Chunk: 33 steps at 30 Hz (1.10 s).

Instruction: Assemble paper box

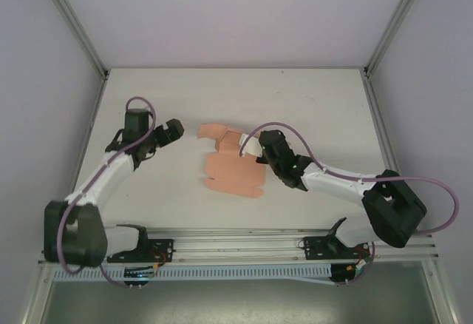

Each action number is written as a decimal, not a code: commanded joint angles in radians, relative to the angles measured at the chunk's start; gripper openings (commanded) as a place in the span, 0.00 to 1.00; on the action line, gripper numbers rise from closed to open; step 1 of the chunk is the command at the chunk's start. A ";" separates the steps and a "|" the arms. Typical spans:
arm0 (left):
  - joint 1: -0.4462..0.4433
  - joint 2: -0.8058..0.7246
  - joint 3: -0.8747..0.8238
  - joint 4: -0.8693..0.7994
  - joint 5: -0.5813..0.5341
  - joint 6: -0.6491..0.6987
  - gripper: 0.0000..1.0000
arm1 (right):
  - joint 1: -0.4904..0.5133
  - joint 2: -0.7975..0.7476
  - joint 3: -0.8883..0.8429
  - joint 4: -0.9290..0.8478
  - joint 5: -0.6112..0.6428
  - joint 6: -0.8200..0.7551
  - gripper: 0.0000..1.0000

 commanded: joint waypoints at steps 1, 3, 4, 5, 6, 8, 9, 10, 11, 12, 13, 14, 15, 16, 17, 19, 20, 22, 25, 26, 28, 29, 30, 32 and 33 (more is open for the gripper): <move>0.005 0.106 0.072 0.089 0.175 0.063 0.99 | 0.015 0.002 0.018 -0.021 -0.007 -0.008 0.00; 0.005 0.170 0.079 0.179 0.317 0.096 0.99 | 0.020 0.006 0.023 -0.035 -0.001 -0.007 0.00; 0.002 0.203 0.087 0.204 0.390 0.113 0.99 | 0.021 0.014 0.020 -0.025 0.008 -0.007 0.00; -0.004 0.227 0.093 0.214 0.439 0.130 0.99 | 0.021 0.018 0.017 -0.013 0.016 -0.010 0.00; -0.014 0.247 0.096 0.215 0.458 0.147 0.99 | 0.021 0.022 0.013 -0.001 0.023 -0.010 0.00; -0.044 0.271 0.093 0.209 0.454 0.187 0.97 | 0.021 0.029 0.017 0.000 0.035 -0.005 0.00; -0.058 0.279 0.086 0.215 0.460 0.202 0.94 | 0.022 0.033 0.019 -0.005 0.042 0.001 0.00; -0.071 0.285 0.075 0.228 0.470 0.210 0.87 | 0.023 0.039 0.020 -0.003 0.046 0.007 0.00; -0.082 0.289 0.061 0.247 0.483 0.207 0.83 | 0.022 0.042 0.018 0.001 0.047 0.011 0.00; -0.090 0.292 0.046 0.272 0.496 0.196 0.79 | 0.023 0.049 0.017 0.011 0.055 0.016 0.00; -0.099 0.294 0.027 0.304 0.504 0.180 0.73 | 0.023 0.058 0.015 0.024 0.067 0.018 0.00; -0.108 0.293 0.007 0.338 0.512 0.170 0.68 | 0.023 0.064 0.016 0.026 0.076 0.019 0.00; -0.117 0.292 -0.013 0.371 0.522 0.165 0.66 | 0.023 0.071 0.020 0.026 0.086 0.020 0.00; -0.125 0.294 -0.031 0.397 0.528 0.162 0.64 | 0.022 0.079 0.021 0.028 0.094 0.022 0.00; -0.132 0.295 -0.041 0.406 0.529 0.161 0.63 | 0.022 0.084 0.021 0.028 0.100 0.022 0.00; -0.144 0.299 -0.057 0.413 0.532 0.170 0.62 | 0.023 0.090 0.020 0.020 0.105 0.026 0.00; -0.148 0.299 -0.066 0.418 0.533 0.174 0.61 | 0.025 0.091 0.019 0.019 0.107 0.029 0.00; -0.156 0.292 -0.095 0.454 0.543 0.178 0.59 | 0.029 0.091 0.012 0.030 0.112 0.027 0.00; -0.161 0.278 -0.139 0.523 0.557 0.165 0.59 | 0.034 0.097 0.012 0.033 0.125 0.021 0.00; -0.162 0.272 -0.149 0.537 0.559 0.166 0.59 | 0.034 0.102 0.016 0.029 0.135 0.014 0.00; -0.169 0.264 -0.172 0.567 0.563 0.177 0.59 | 0.036 0.114 0.025 0.022 0.155 -0.008 0.00; -0.173 0.262 -0.181 0.585 0.565 0.183 0.60 | 0.034 0.117 0.027 0.023 0.161 -0.016 0.00; -0.177 0.263 -0.187 0.603 0.573 0.191 0.60 | 0.035 0.120 0.030 0.021 0.163 -0.022 0.00; -0.185 0.273 -0.189 0.631 0.594 0.205 0.60 | 0.038 0.124 0.042 0.011 0.160 -0.023 0.00; -0.191 0.281 -0.184 0.639 0.601 0.217 0.60 | 0.042 0.127 0.048 0.005 0.161 -0.022 0.00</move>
